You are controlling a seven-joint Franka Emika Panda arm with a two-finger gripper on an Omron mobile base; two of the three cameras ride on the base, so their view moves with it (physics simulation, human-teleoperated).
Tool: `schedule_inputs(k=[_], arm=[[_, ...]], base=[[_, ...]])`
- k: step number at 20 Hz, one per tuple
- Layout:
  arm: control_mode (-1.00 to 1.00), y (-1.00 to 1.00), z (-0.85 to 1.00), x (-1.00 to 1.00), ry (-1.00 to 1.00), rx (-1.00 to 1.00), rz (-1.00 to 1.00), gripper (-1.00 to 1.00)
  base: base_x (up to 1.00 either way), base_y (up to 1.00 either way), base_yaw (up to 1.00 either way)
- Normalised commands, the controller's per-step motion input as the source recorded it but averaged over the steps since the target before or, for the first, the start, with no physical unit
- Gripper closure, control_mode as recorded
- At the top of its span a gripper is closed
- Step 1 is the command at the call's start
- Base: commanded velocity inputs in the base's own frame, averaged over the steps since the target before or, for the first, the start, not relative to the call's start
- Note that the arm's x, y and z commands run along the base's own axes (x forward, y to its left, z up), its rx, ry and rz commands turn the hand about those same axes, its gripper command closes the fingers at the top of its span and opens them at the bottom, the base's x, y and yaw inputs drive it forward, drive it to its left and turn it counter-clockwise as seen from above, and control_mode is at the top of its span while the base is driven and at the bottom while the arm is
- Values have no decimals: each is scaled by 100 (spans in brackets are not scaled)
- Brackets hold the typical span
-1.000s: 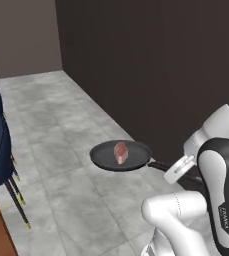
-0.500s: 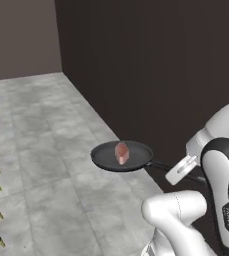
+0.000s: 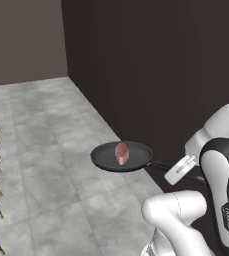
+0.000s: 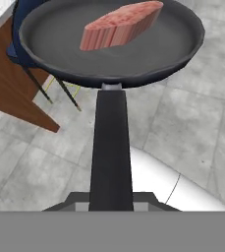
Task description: Pick up the pan with the steak in it and place it on the dining table. Then place the steak on the plate.
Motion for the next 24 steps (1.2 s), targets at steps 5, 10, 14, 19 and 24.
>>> schedule_inputs(k=[5,10,14,19,24], arm=[[100,0,0,0,0,0,0,100],[100,0,0,0,0,0,0,100],[100,0,0,0,0,0,0,100],[100,0,0,0,0,0,0,100],[100,0,0,0,0,0,0,100]], base=[[100,0,1],[100,0,1],[76,-13,15],[15,-6,45],[0,0,50]])
